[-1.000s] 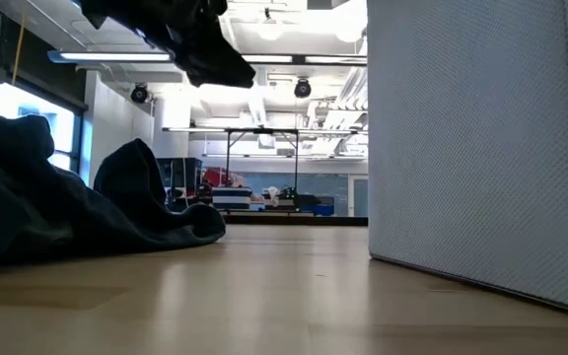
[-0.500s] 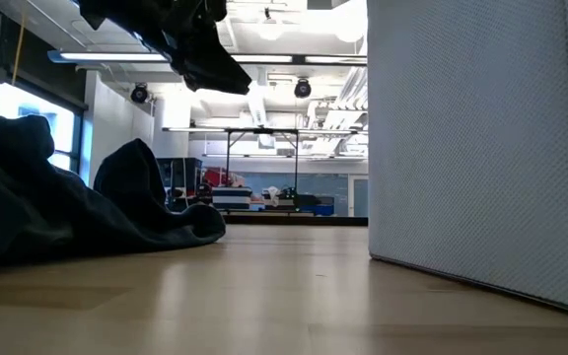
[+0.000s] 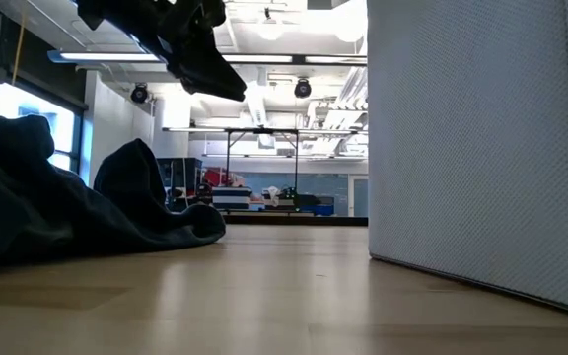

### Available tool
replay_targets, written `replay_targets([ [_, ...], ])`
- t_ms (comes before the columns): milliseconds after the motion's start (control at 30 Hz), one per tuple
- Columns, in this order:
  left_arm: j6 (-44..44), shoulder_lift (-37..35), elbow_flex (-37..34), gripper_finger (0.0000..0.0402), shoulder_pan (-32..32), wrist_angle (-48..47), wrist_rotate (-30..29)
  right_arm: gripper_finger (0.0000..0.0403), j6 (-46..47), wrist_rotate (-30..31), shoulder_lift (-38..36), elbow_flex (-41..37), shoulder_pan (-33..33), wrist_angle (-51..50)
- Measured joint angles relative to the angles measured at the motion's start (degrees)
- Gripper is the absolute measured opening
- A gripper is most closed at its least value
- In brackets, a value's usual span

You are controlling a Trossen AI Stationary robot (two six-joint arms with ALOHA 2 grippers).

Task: Sort clothes
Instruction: Put the gray shorts in the top white bin, then adjust the bottom laundry bin

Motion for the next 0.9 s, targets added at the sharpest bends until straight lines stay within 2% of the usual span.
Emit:
replay_targets([
  [300, -0.06, 0.0, 0.0, 0.0165, 0.0, 0.04, 0.0, 0.0161, 0.76, 1.14, -3.74, 4.03, 1.31, -3.44],
  [500, -0.07, 0.0, 0.0, 0.0165, -0.21, 0.54, 0.0, 0.0177, 6.05, 1.9, -10.24, 12.48, 7.6, -8.77],
  [600, 0.83, 0.0, 0.0, 0.0165, -1.36, 0.79, 0.02, 0.0177, 7.74, 0.96, -14.26, 15.24, 15.29, -10.03],
  [733, 3.39, 0.0, 0.0, 0.0165, -4.51, 0.79, 0.1, 0.0177, 8.65, -2.46, -19.31, 15.49, 29.28, -9.86],
  [900, 5.64, 0.0, 0.0, 0.0165, -8.54, 2.15, 0.13, 0.0177, 9.24, -13.8, -21.6, 12.32, 48.95, -6.07],
])
